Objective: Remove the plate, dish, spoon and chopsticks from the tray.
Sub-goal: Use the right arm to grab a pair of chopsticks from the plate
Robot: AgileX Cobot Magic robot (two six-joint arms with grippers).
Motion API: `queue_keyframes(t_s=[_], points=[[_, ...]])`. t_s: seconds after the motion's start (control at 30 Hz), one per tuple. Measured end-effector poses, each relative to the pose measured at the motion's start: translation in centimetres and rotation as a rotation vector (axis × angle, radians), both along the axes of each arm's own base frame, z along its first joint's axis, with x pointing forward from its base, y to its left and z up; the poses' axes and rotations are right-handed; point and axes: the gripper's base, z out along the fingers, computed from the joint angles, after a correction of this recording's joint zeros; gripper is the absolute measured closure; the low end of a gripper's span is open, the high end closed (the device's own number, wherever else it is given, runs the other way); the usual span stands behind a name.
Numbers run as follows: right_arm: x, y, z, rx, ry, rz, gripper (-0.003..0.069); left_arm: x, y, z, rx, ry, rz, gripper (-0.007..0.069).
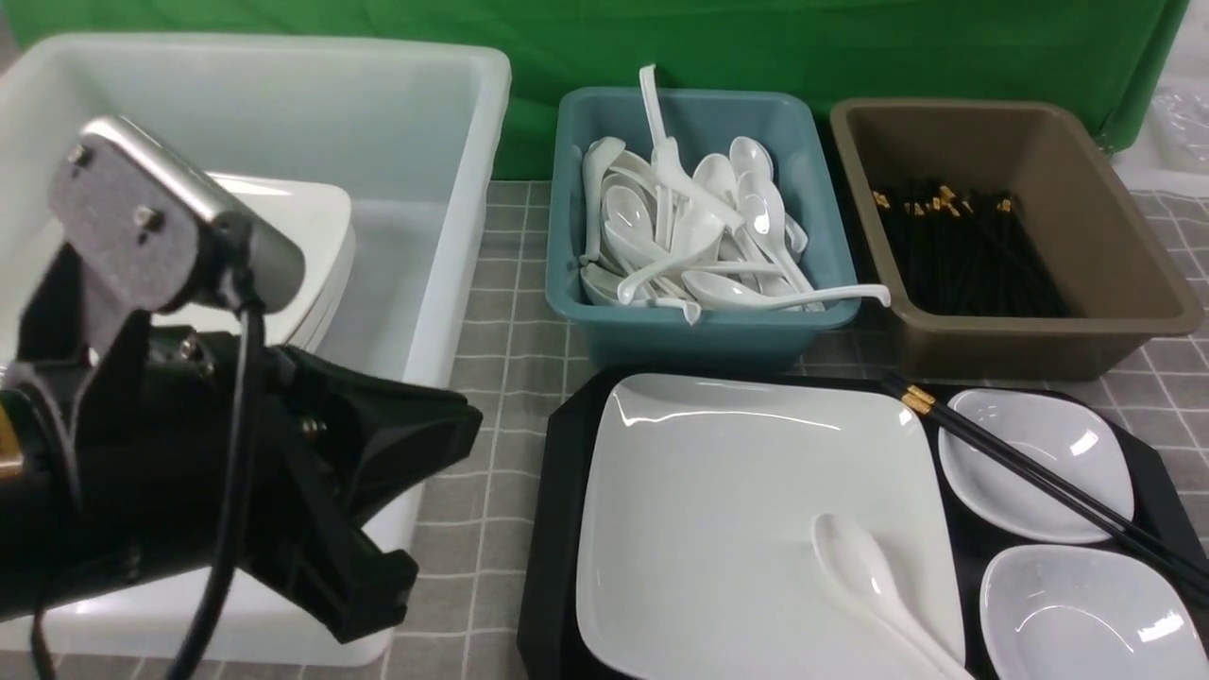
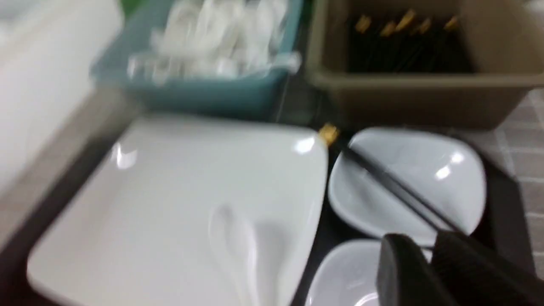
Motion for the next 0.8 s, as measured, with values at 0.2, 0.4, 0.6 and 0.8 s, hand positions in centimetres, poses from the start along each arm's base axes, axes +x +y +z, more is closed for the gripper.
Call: queue_keyframes(t_s=[0.2, 0.4, 0.6, 0.8], points=[[10.4, 1.0, -1.7, -0.205, 0.426, 0.123, 0.0405, -2.3, 1.5, 1.8, -0.048, -0.095, -0.016, 0.0604], [16.9, 0.3, -4.8, -0.251, 0.568, 0.145, 0.0287, -5.2, 3.4, 3.3, -0.109, -0.189, -0.033, 0.0604], [20.1, -0.7, -8.4, -0.273, 0.627, 0.141, 0.0234, -7.3, 4.6, 3.8, -0.129, -0.226, -0.055, 0.0604], [22.0, -0.8, -11.5, -0.293, 0.613, 0.151, 0.0234, -7.7, 4.9, 3.8, -0.124, -0.240, -0.058, 0.0604]])
